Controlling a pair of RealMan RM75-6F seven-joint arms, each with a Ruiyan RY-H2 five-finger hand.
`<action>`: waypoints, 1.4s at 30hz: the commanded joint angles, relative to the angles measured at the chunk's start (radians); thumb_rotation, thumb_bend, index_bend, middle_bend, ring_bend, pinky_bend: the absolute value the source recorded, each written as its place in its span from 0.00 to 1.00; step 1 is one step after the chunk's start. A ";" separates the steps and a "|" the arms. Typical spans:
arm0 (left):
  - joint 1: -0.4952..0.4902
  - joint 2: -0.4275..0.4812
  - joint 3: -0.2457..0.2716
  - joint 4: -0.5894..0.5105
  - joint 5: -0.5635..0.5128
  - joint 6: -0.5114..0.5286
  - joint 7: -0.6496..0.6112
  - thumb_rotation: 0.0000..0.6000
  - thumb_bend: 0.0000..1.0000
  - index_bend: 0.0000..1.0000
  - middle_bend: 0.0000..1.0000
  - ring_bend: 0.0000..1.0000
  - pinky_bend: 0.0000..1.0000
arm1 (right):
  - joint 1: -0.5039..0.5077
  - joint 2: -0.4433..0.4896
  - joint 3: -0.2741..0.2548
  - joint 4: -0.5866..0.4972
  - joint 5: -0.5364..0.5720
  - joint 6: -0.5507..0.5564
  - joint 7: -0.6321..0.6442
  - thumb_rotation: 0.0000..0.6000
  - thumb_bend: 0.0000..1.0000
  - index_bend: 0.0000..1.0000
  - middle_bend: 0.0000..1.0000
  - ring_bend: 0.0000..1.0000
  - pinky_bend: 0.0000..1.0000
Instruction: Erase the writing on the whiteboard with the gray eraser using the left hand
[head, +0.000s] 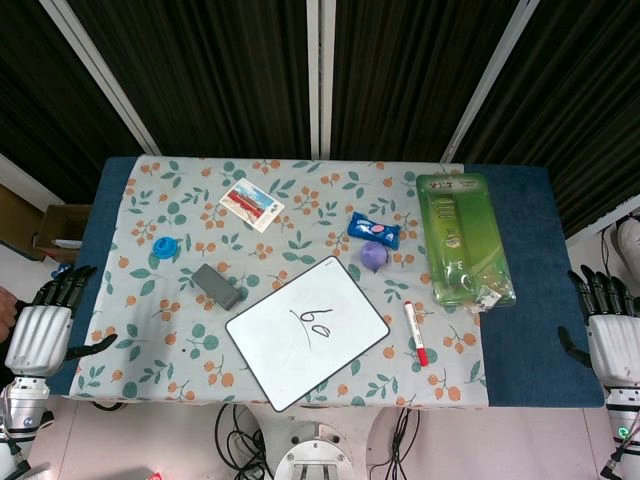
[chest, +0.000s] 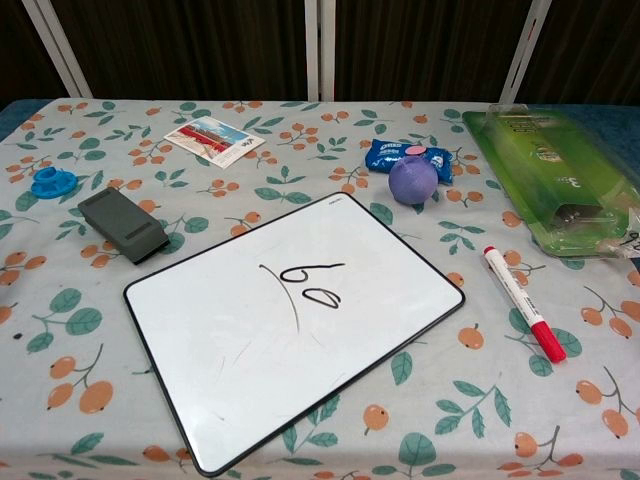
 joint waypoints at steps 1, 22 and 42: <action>0.000 0.000 0.000 0.000 0.000 0.000 -0.001 0.85 0.00 0.10 0.10 0.08 0.18 | 0.000 0.001 0.000 -0.001 0.000 0.000 -0.001 1.00 0.25 0.00 0.00 0.00 0.00; -0.335 -0.009 -0.045 0.180 0.138 -0.356 -0.088 1.00 0.00 0.10 0.12 0.08 0.19 | 0.008 0.003 0.003 -0.025 -0.001 -0.006 -0.031 1.00 0.25 0.00 0.00 0.00 0.00; -0.546 -0.288 0.067 0.543 0.252 -0.477 -0.261 1.00 0.01 0.19 0.20 0.14 0.20 | 0.006 -0.003 0.010 -0.012 0.023 -0.010 -0.035 1.00 0.26 0.00 0.00 0.00 0.00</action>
